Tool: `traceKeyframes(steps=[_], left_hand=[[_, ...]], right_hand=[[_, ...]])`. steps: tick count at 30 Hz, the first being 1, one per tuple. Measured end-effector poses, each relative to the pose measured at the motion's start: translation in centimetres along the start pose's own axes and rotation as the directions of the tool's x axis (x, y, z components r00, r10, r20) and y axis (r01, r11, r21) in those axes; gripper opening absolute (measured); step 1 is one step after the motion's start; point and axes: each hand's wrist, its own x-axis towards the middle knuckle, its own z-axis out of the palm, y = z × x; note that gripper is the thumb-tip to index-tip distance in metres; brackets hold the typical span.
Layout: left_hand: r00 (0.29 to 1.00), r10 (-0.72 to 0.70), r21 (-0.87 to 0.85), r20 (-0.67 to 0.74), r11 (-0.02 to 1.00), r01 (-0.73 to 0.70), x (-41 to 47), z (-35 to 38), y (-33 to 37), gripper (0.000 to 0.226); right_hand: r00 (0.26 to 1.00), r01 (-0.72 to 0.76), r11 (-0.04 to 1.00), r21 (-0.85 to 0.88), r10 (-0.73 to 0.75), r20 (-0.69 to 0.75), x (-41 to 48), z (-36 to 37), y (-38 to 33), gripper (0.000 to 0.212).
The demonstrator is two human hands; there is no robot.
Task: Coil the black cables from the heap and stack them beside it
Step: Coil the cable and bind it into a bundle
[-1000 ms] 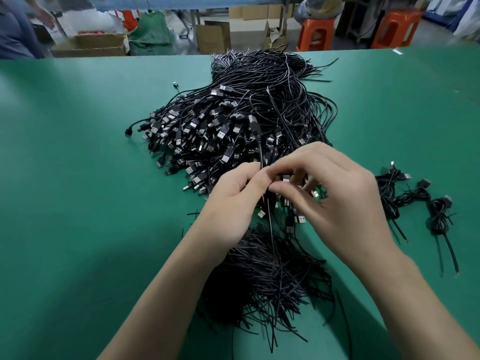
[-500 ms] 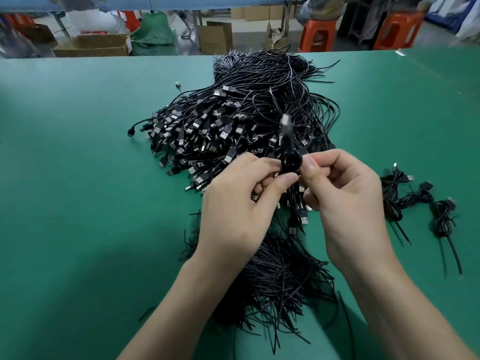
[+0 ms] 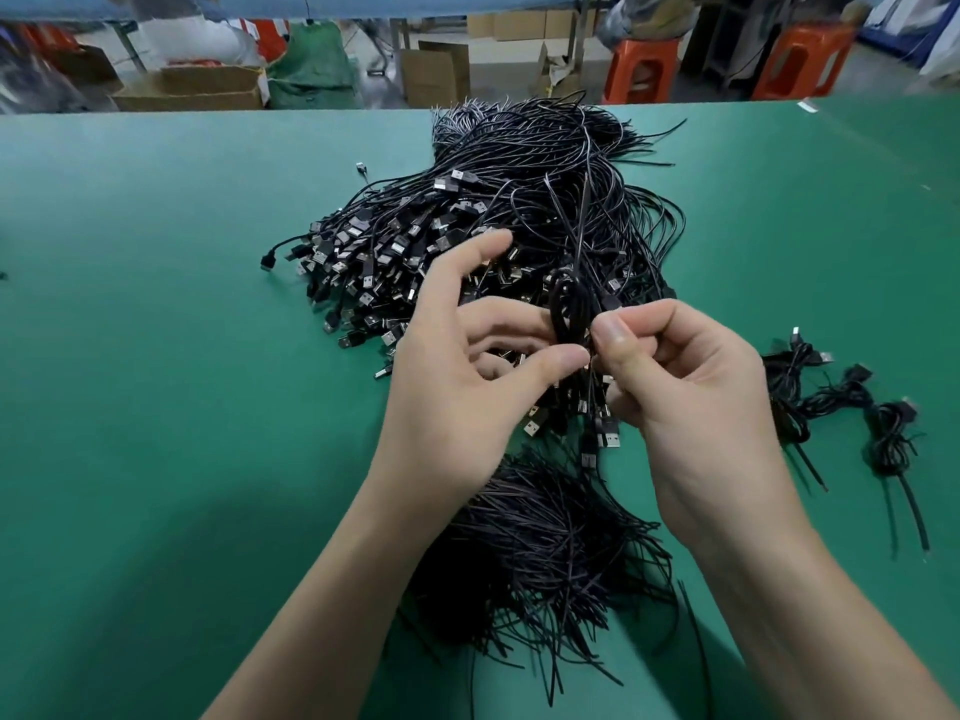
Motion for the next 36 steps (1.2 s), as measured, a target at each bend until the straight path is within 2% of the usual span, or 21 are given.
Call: traceKeyframes(steps=[2,4,5,7,10,12,13,14,15,18,20,22,23,27,31,36], left_hand=[[0.996,0.091,0.114,0.006,0.989,-0.091,0.0,-0.1,0.0,0.067],[0.975,0.209,0.276,0.077,0.935,-0.222,0.0,-0.1,0.2,0.045],[0.957,0.266,0.337,0.116,0.896,-0.290,-0.1,-0.2,0.1,0.034],[0.937,0.322,0.411,0.136,0.842,-0.349,-0.2,0.0,0.2,0.027],[0.955,0.233,0.334,0.184,0.899,-0.283,-0.3,0.0,0.4,0.021],[0.961,0.075,0.172,0.268,0.977,-0.125,-0.5,-0.1,0.7,0.039],[0.960,0.020,0.119,0.278,0.991,-0.055,-0.6,-0.2,0.7,0.052],[0.960,-0.009,0.099,0.278,0.995,-0.020,-0.5,-0.4,0.7,0.055],[0.963,-0.009,0.111,0.268,0.994,-0.022,-0.4,-0.4,0.8,0.047],[0.975,-0.012,0.049,0.223,0.999,0.001,-0.2,-0.2,0.9,0.003],[0.983,-0.060,0.017,0.175,0.998,0.058,-0.1,0.0,0.6,0.033],[0.991,-0.045,0.020,0.125,0.999,0.043,-0.1,0.0,0.5,0.055],[0.992,-0.009,0.067,0.122,0.998,0.001,-0.1,0.0,0.5,0.058],[0.986,0.077,0.217,0.148,0.970,-0.109,0.0,-0.1,0.5,0.032],[0.970,0.174,0.311,0.168,0.925,-0.219,0.1,-0.6,0.7,0.028],[0.954,0.086,0.237,0.288,0.959,-0.157,0.0,-1.5,1.1,0.026]], right_hand=[[0.995,-0.104,0.986,0.131,0.101,0.027,0.0,0.1,0.0,0.008],[0.975,-0.222,0.944,0.242,0.214,0.060,0.1,0.3,0.0,0.007],[0.962,-0.274,0.921,0.279,0.265,0.070,0.2,0.3,0.0,0.009],[0.939,-0.339,0.879,0.335,0.337,0.066,0.4,0.2,0.1,0.021],[0.937,-0.342,0.869,0.358,0.343,0.063,0.4,0.1,-0.2,0.022],[0.954,-0.295,0.899,0.323,0.294,0.051,0.3,-0.1,-0.5,0.021],[0.962,-0.271,0.916,0.296,0.269,0.047,0.3,-0.2,-0.6,0.016],[0.967,-0.252,0.930,0.267,0.249,0.046,0.2,-0.2,-0.8,0.009],[0.973,-0.229,0.944,0.237,0.225,0.045,0.1,-0.2,-1.0,0.007],[0.987,-0.161,0.974,0.158,0.158,0.031,-0.1,-0.2,-1.3,0.007],[0.989,-0.144,0.979,0.144,0.138,0.051,-0.3,0.0,-1.4,0.007],[0.984,-0.170,0.970,0.172,0.159,0.075,-0.3,0.2,-1.3,0.008],[0.979,-0.199,0.960,0.199,0.186,0.084,-0.3,0.3,-1.2,0.007],[0.945,-0.325,0.902,0.285,0.301,0.125,-0.1,0.3,-0.9,0.010],[0.915,-0.403,0.835,0.375,0.367,0.166,0.1,0.2,-1.4,0.015],[0.952,-0.306,0.913,0.270,0.283,0.120,0.0,0.0,-1.5,0.011]])
